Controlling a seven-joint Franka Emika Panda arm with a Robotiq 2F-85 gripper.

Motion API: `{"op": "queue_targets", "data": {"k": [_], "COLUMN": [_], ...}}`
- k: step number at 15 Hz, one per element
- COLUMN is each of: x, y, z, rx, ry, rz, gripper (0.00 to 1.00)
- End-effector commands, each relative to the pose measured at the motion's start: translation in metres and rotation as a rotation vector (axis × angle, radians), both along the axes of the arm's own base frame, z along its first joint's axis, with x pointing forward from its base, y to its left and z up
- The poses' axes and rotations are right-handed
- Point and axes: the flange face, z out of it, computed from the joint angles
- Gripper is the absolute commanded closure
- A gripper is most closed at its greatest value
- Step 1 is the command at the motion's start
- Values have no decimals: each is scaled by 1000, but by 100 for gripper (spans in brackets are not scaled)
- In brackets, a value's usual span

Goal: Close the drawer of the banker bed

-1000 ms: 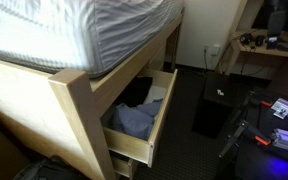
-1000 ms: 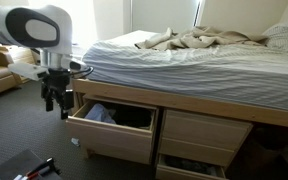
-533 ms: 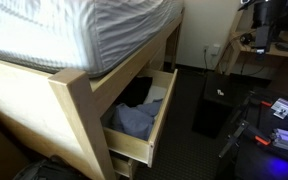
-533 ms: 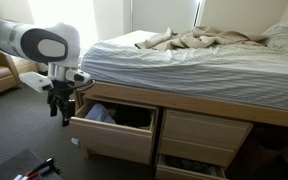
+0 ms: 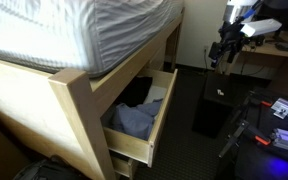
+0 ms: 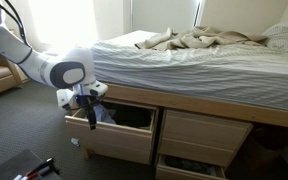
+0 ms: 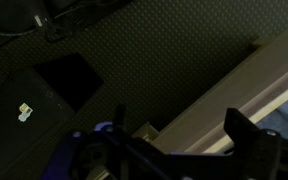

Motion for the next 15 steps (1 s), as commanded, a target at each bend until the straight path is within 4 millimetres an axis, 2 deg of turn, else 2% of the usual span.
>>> {"op": "queue_targets", "data": {"k": [1, 2, 3, 4, 5, 6, 8, 9, 10, 15], "x": [2, -1, -1, -4, -6, -4, -1, 8, -2, -36], "y": [-25, -29, -28, -25, -27, -27, -25, -26, -45, -74], "z": [-78, -101, -107, -84, -96, -99, -92, -108, -138, -225], "rx": [-32, -25, 7, -17, -13, -12, -13, 21, 80, 163], "ry": [50, 127, 193, 117, 148, 151, 133, 163, 224, 444], "rz": [-183, -208, -210, -186, -192, -192, -188, -212, -248, -426], "gripper": [0, 0, 0, 0, 0, 0, 0, 0, 0, 0]}}
